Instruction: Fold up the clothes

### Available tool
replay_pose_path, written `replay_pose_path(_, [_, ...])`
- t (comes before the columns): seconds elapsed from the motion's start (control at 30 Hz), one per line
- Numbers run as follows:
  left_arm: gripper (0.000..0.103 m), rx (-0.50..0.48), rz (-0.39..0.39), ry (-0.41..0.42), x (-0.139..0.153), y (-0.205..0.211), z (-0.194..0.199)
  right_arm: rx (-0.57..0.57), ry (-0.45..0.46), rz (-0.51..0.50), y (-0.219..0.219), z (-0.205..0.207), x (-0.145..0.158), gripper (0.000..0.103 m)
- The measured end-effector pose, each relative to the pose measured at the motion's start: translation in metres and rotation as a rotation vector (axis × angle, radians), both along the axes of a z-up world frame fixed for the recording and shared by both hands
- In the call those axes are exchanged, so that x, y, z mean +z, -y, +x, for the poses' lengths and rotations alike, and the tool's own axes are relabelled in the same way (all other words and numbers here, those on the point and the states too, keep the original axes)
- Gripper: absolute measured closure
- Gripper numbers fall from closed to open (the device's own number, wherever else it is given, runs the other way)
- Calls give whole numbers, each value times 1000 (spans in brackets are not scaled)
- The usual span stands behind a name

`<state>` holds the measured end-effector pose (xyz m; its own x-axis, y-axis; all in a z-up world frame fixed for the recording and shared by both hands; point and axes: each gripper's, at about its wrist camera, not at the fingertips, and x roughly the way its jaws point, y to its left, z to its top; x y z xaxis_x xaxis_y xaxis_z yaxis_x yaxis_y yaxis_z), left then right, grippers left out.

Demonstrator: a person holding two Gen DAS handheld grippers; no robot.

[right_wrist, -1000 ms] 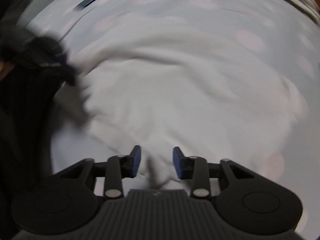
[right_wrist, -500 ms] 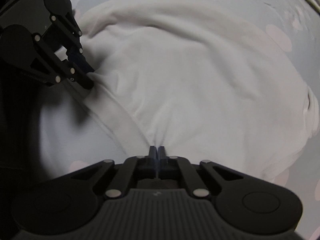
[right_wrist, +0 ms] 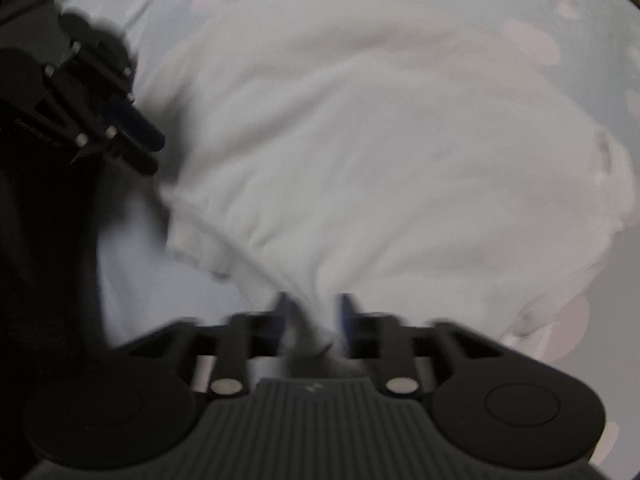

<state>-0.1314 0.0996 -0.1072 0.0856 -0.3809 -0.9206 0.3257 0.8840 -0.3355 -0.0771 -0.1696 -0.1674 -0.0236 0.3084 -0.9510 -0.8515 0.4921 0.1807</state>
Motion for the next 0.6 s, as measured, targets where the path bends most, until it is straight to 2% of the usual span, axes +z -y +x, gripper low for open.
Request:
replay_pose_path(0.07, [57, 81, 6, 70, 15, -28, 8, -100, 8, 56, 13, 12, 13, 59])
replay_pose_path(0.17, [57, 211, 9, 136, 29, -66, 23, -243, 38, 101, 34, 32, 25, 58])
replay_pose_path(0.27, [57, 313, 25, 171, 34, -98, 41, -298, 90, 100, 41, 41, 31, 59])
replay_pose_path(0.3, [57, 343, 27, 146, 30, -102, 41, -304, 104, 102, 41, 43, 33, 59])
replay_pose_path(0.37, [57, 401, 29, 86, 19, -109, 38, -297, 130, 112, 37, 45, 37, 58])
replay_pose_path(0.47, [55, 488, 33, -6, 3, -118, 34, -213, 168, 126, 26, 58, 49, 57])
replay_pose_path(0.53, [55, 546, 35, -68, -7, -124, 32, -117, 192, 136, 7, 68, 55, 52])
replay_pose_path(0.6, [53, 577, 45, -80, -9, -114, 20, 2, 200, 146, -22, 81, 57, 44])
